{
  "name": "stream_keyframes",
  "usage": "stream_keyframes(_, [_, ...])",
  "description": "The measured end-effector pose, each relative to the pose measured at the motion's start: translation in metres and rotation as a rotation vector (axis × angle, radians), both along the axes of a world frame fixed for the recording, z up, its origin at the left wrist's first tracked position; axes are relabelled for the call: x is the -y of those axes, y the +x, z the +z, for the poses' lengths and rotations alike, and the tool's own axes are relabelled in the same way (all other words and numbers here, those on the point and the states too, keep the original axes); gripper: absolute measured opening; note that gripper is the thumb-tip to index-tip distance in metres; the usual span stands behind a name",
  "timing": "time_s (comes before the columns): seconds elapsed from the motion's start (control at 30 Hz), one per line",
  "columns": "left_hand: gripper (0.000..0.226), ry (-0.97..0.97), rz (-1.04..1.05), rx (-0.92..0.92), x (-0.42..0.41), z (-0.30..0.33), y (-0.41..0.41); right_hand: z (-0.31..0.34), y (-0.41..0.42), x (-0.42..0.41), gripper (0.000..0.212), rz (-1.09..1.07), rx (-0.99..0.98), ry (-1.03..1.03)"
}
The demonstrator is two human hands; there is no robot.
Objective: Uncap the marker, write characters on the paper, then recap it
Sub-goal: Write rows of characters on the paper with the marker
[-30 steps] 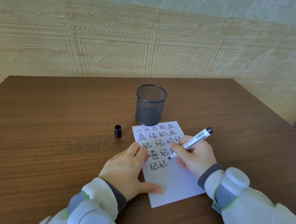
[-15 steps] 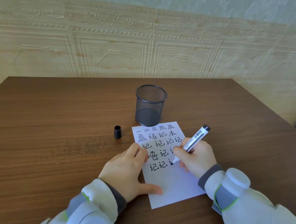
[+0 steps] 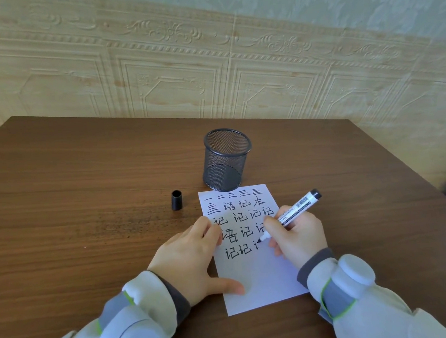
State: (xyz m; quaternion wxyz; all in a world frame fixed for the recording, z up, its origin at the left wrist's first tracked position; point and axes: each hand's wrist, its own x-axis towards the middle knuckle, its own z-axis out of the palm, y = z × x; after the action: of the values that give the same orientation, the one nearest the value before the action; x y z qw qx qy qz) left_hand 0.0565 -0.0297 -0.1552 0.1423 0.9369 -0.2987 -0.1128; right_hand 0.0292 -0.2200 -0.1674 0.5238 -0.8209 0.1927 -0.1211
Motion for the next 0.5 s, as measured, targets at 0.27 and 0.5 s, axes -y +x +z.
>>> stream_keyframes(0.27, [0.076,-0.004,-0.001,-0.004,-0.0004,-0.001,0.0002,0.0002,-0.0006,0.0009,0.031,-0.013,0.004,-0.032])
stream_keyframes(0.5, [0.077,-0.008,-0.006,-0.004,-0.0007,0.0001,-0.0001,0.0005,-0.0008,0.0002,0.03,0.027,0.005,-0.023])
